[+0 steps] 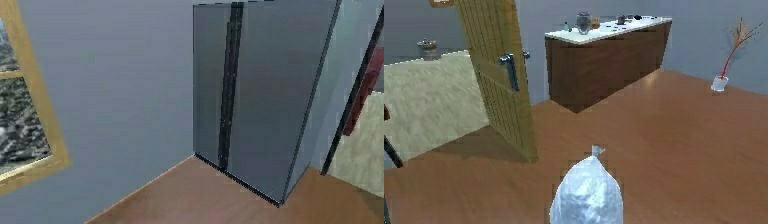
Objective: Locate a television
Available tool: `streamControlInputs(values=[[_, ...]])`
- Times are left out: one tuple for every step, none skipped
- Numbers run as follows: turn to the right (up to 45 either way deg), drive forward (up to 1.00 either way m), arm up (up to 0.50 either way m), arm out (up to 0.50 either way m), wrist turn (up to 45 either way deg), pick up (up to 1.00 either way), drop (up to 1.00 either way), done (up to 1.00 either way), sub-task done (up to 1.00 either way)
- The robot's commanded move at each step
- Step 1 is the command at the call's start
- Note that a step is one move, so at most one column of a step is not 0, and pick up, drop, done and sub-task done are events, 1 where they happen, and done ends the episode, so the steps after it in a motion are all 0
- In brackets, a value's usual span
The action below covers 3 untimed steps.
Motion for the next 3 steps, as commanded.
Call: streamControlInputs(values=[[30.0, 0.0, 0.0, 0.0, 0.0, 0.0, 0.0, 0.0, 0.0], [0.0, 0.85, 0.0, 0.0, 0.0, 0.0, 0.0, 0.0, 0.0], [36.0, 0.0, 0.0, 0.0, 0.0, 0.0, 0.0, 0.0, 0.0]])
